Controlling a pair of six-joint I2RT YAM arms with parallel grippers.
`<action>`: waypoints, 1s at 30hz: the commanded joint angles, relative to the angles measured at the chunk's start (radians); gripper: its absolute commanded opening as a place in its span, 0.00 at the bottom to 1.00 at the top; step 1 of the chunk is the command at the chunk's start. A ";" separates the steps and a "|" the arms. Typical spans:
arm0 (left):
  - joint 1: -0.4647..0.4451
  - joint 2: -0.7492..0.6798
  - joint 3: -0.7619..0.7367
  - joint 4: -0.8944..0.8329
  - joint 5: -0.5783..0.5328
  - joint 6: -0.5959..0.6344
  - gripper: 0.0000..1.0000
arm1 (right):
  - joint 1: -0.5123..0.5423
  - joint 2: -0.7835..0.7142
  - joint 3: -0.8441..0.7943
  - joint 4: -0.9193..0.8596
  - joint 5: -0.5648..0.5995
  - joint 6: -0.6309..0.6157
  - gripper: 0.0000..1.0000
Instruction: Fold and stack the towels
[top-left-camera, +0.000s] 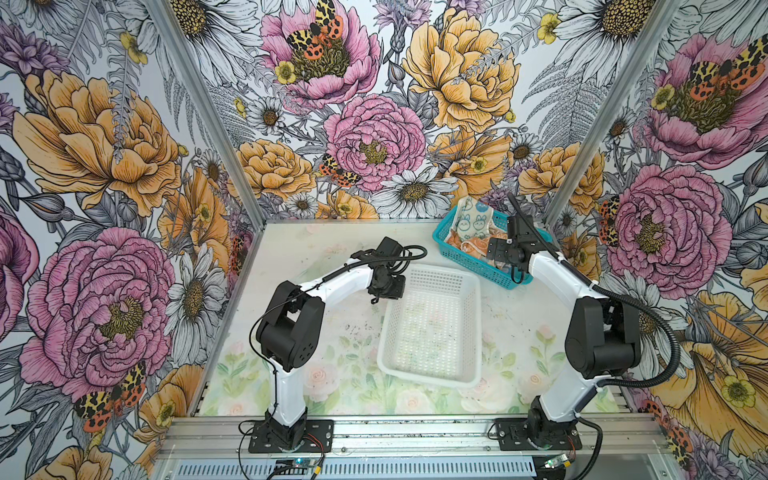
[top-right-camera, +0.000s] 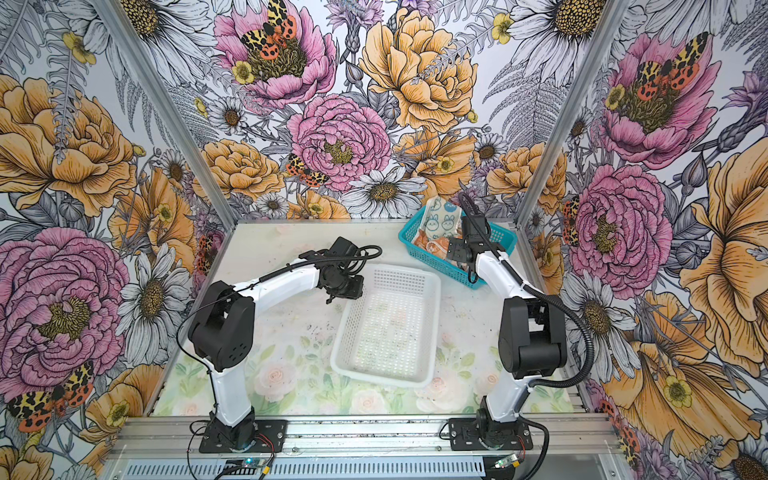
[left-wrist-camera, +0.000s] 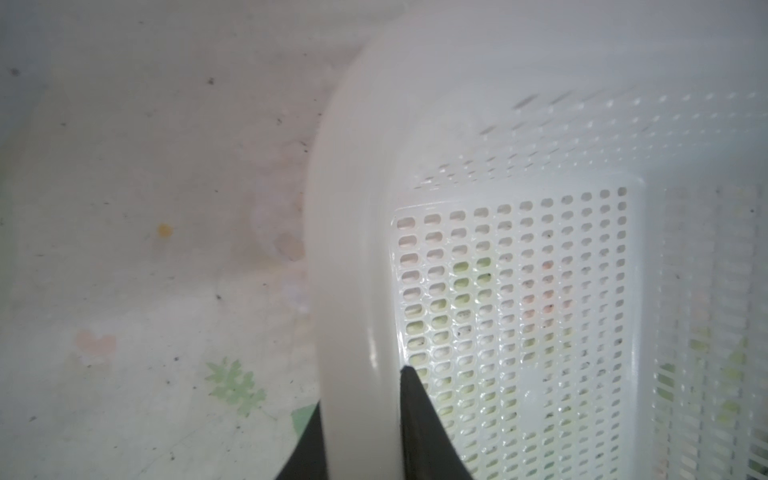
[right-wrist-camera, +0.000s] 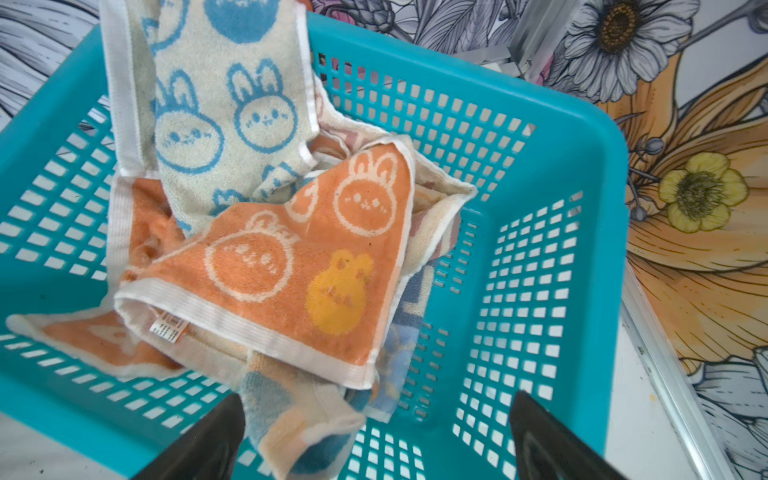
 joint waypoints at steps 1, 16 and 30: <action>0.094 -0.060 -0.025 -0.015 -0.062 0.022 0.24 | 0.018 0.025 0.048 0.005 -0.028 -0.059 0.99; 0.401 0.013 0.126 -0.027 -0.082 0.097 0.26 | 0.144 0.096 0.081 0.004 -0.096 -0.250 0.99; 0.350 -0.006 0.228 -0.045 -0.180 0.132 0.80 | 0.178 0.193 0.114 -0.008 -0.011 -0.326 0.87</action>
